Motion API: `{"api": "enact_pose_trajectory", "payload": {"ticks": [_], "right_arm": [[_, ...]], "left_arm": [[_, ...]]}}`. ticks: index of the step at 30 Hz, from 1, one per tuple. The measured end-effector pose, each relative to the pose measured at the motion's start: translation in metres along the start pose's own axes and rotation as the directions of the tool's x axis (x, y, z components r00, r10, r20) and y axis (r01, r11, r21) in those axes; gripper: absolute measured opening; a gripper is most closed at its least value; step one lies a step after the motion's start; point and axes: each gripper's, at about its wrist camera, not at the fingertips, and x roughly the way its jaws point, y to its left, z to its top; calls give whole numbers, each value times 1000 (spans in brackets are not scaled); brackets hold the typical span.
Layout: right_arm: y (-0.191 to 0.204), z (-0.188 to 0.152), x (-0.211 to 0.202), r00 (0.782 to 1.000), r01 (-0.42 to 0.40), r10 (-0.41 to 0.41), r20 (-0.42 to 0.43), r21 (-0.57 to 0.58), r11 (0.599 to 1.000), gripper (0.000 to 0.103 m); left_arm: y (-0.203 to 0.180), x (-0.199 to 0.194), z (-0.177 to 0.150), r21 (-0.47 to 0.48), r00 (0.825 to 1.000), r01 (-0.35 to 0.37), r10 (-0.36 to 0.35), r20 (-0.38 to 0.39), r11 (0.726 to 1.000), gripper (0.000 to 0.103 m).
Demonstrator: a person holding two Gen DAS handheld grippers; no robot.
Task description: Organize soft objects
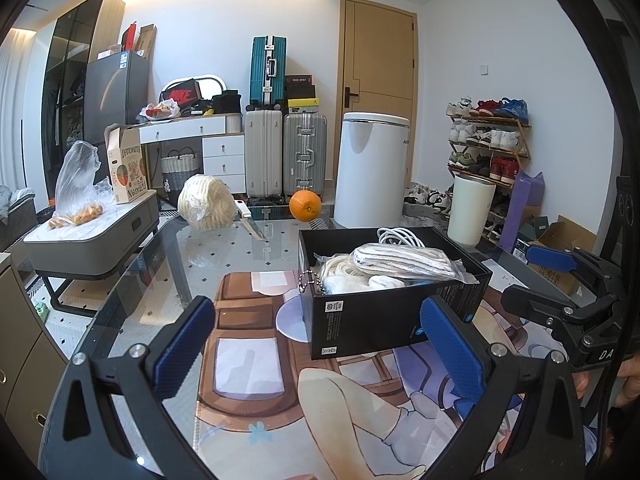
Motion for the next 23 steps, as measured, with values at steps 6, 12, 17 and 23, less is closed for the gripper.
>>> {"api": "enact_pose_trajectory", "payload": {"ticks": [6,12,17,23], "right_arm": [[0,0,0,1000,0,0,0,0,1000,103],[0,0,0,1000,0,0,0,0,1000,103],[0,0,0,1000,0,0,0,0,1000,103],[0,0,0,1000,1,-1,0,0,1000,103]], "left_arm": [[0,0,0,0,1000,0,0,0,1000,103],[0,0,0,0,1000,0,0,0,1000,103],[0,0,0,0,1000,-1,1,1,1000,103],[-1,-1,1,6,1000,-1,1,6,1000,103]]}}
